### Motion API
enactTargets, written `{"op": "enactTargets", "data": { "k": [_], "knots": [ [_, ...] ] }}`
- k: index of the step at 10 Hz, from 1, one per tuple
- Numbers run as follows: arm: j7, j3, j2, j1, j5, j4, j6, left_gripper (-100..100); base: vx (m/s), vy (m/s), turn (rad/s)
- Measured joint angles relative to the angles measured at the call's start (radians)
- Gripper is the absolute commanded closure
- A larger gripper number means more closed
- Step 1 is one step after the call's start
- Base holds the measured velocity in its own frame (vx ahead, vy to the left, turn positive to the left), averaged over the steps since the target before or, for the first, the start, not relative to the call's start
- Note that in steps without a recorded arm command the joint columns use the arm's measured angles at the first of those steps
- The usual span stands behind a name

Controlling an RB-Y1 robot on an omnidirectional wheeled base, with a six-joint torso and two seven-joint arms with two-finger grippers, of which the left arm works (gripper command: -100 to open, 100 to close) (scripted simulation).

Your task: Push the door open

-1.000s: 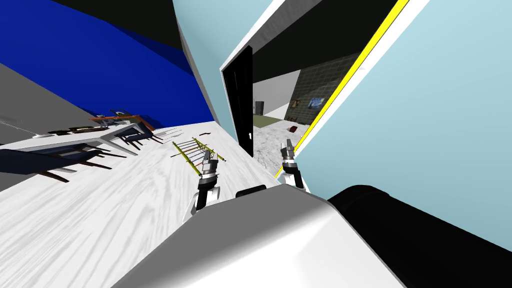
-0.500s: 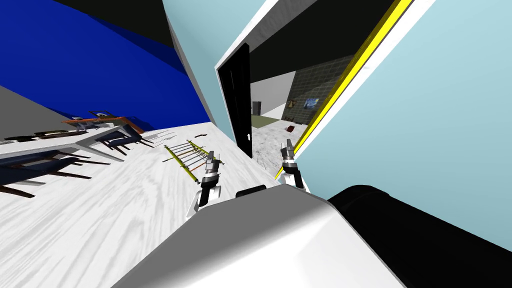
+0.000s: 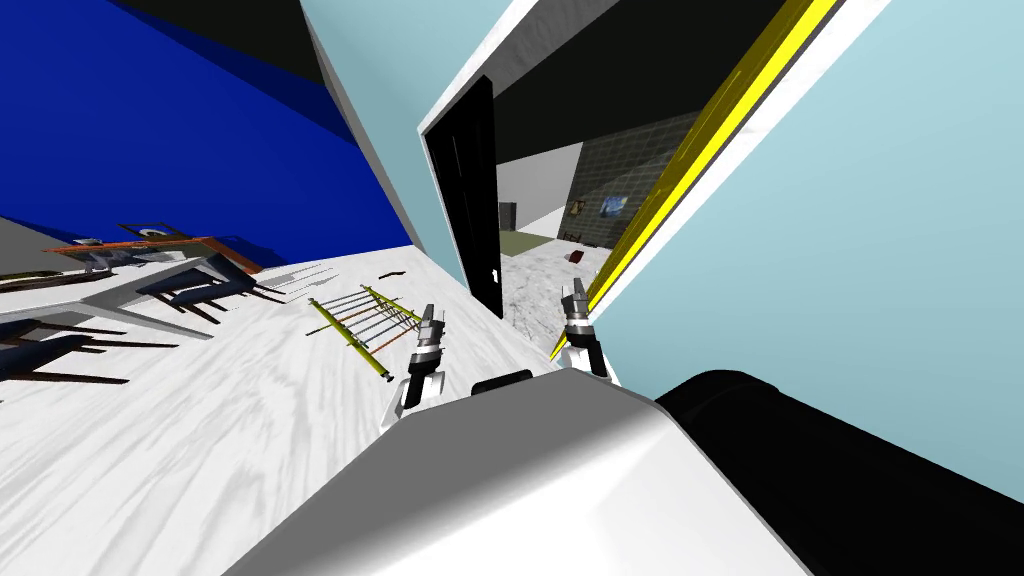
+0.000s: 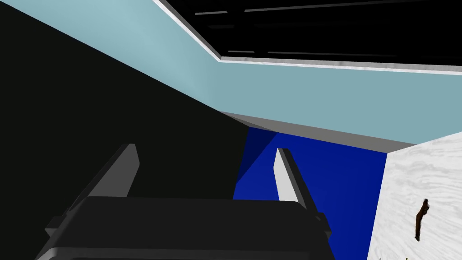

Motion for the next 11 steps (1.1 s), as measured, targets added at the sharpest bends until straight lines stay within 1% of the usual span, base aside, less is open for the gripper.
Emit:
{"op": "enactTargets", "data": {
  "k": [3, 6, 8, 11],
  "knots": [
    [0.005, -0.001, 0.006, -0.030, -0.006, 0.063, -0.010, -100, 0.098, 0.046, -0.101],
    [0.010, -0.001, 0.011, -0.064, -0.011, 0.136, -0.027, -100, 0.089, 0.042, -0.104],
    [0.016, -0.002, 0.018, -0.079, -0.015, 0.168, -0.028, -100, 0.081, 0.057, -0.103],
    [0.020, -0.006, 0.020, -0.104, -0.022, 0.233, -0.044, -100, 0.092, 0.055, -0.097]
  ]
}}
